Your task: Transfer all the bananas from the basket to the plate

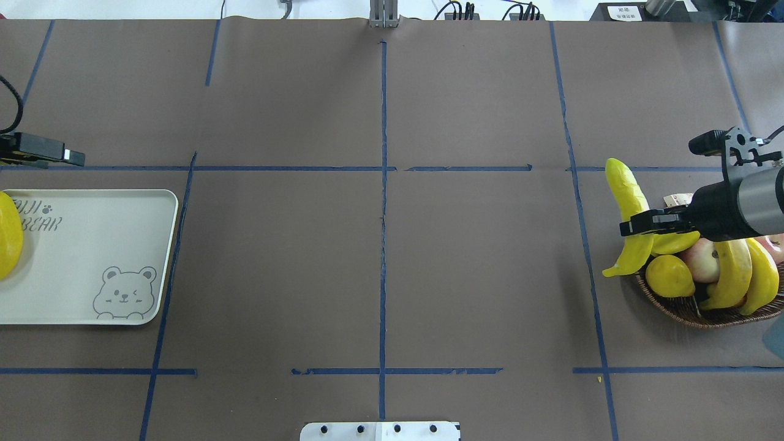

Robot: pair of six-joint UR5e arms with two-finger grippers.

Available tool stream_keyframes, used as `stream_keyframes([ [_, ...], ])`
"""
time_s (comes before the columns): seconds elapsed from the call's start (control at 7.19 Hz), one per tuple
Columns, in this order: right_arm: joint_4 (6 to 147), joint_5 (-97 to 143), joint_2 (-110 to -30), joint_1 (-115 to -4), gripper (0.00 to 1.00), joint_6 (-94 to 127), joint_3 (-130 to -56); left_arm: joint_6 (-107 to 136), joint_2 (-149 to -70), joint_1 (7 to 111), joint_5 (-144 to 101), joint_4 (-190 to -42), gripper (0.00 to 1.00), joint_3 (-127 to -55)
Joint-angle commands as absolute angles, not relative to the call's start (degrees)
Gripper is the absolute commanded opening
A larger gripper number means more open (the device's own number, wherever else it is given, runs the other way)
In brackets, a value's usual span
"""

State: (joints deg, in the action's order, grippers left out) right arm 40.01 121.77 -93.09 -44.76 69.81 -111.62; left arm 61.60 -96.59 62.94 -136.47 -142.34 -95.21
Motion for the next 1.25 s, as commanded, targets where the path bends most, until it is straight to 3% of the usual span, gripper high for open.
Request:
stream_keyframes([
  [0.0, 33.2, 114.7, -85.2, -37.7, 0.08, 79.6, -107.6, 73.8, -103.1, 59.3, -136.2, -142.5, 1.0, -96.5],
  [0.28, 33.2, 105.6, -78.7, -30.5, 0.08, 84.5, -107.5, 84.6, -110.9, 55.2, -135.0, -142.4, 0.99, -96.5],
  [1.11, 34.6, 89.4, -63.4, -19.3, 0.08, 85.2, -100.7, 95.1, -119.3, 44.2, -123.6, -141.3, 0.98, -97.2],
])
